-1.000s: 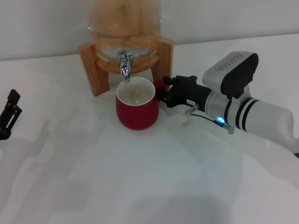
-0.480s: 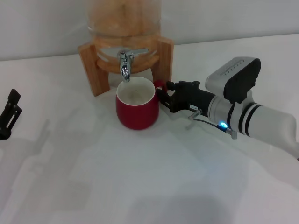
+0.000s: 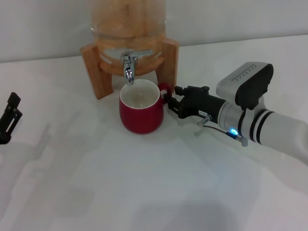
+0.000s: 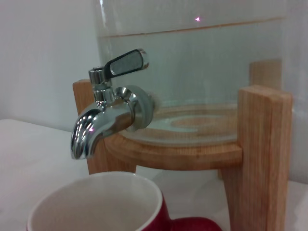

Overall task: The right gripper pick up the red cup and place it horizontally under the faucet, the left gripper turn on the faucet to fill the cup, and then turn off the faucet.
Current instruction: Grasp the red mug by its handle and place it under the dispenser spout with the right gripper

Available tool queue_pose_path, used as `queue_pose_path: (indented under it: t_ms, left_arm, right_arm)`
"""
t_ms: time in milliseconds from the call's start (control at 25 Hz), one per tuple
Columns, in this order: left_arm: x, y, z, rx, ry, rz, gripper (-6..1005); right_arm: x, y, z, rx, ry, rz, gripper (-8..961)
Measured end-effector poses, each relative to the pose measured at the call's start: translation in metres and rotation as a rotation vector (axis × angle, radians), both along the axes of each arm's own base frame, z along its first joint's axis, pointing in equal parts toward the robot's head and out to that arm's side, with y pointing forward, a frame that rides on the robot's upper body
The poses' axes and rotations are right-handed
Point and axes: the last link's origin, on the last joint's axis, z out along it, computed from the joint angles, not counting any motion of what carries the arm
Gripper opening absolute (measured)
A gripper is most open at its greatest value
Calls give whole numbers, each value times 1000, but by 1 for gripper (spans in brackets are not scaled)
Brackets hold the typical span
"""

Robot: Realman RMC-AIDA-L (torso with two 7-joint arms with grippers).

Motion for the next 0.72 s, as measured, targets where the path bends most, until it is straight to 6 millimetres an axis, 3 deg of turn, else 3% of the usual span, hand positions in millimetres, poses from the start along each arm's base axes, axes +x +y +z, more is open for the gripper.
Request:
queue_pose_path:
  t_ms: [720]
  left_arm:
    - [-2, -1, 0, 1, 1, 7, 771]
  right_arm:
    - [13, -14, 4, 7, 27, -17, 363]
